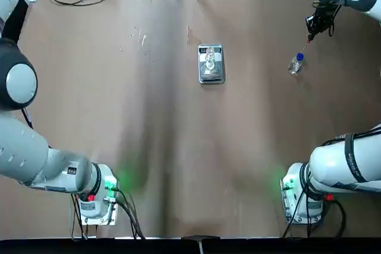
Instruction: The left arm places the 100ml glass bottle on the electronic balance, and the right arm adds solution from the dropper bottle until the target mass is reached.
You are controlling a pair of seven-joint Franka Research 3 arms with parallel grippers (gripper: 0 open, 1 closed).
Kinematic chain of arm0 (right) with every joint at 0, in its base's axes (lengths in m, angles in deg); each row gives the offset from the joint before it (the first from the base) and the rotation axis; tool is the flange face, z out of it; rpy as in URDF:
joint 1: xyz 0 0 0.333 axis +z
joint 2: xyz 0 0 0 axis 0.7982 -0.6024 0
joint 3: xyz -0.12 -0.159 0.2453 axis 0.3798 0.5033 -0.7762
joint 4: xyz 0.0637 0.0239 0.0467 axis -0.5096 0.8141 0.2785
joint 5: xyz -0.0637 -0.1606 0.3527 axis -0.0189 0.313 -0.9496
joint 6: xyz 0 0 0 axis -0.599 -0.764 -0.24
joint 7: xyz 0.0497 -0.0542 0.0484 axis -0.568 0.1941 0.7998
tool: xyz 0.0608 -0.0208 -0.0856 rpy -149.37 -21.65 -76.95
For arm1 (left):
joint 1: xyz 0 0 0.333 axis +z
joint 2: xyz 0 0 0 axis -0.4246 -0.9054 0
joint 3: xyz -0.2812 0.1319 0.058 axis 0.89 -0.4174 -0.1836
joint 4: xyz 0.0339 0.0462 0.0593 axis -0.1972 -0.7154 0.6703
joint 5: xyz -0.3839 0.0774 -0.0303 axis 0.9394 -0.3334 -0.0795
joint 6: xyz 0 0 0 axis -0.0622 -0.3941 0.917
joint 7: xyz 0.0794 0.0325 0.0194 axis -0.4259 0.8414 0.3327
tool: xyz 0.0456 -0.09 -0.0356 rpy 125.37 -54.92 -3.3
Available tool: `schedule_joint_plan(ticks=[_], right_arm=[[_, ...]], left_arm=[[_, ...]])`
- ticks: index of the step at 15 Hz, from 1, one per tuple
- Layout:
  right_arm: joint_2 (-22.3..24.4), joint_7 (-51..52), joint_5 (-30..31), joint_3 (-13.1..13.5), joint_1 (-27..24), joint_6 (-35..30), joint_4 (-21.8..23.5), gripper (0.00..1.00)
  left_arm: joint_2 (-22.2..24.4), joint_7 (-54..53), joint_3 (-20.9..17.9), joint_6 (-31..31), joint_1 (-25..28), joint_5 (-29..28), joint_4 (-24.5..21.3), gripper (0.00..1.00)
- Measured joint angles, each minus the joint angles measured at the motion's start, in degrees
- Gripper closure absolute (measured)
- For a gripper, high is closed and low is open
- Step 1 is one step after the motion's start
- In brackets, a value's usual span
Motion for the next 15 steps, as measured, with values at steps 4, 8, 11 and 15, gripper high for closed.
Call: schedule_joint_plan(ticks=[4, 8, 11, 15], right_arm=[[-0.03, 0.0, 0.0, 0.0, 0.0, 0.08, 0.09, 0.94], [-0.1, 0.0, 0.0, 0.03, 0.0, 0.46, 0.64, 0.94], [-0.19, 0.0, 0.02, 0.05, 0.0, 1.0, 1.0, 0.94], [-0.17, 0.0, 0.05, 0.03, 0.0, 2.33, 1.33, 0.94]], left_arm=[[0.0, 0.0, 0.0, 0.0, 0.0, 0.0, 0.0, 0.0], [0.0, 0.0, 0.0, 0.0, 0.0, 0.0, 0.0, 0.0], [0.0, 0.0, 0.0, 0.0, 0.0, 0.0, 0.0, 0.0], [-0.01, 0.0, 0.0, 0.0, -0.02, 0.0, 0.0, 0.0]])
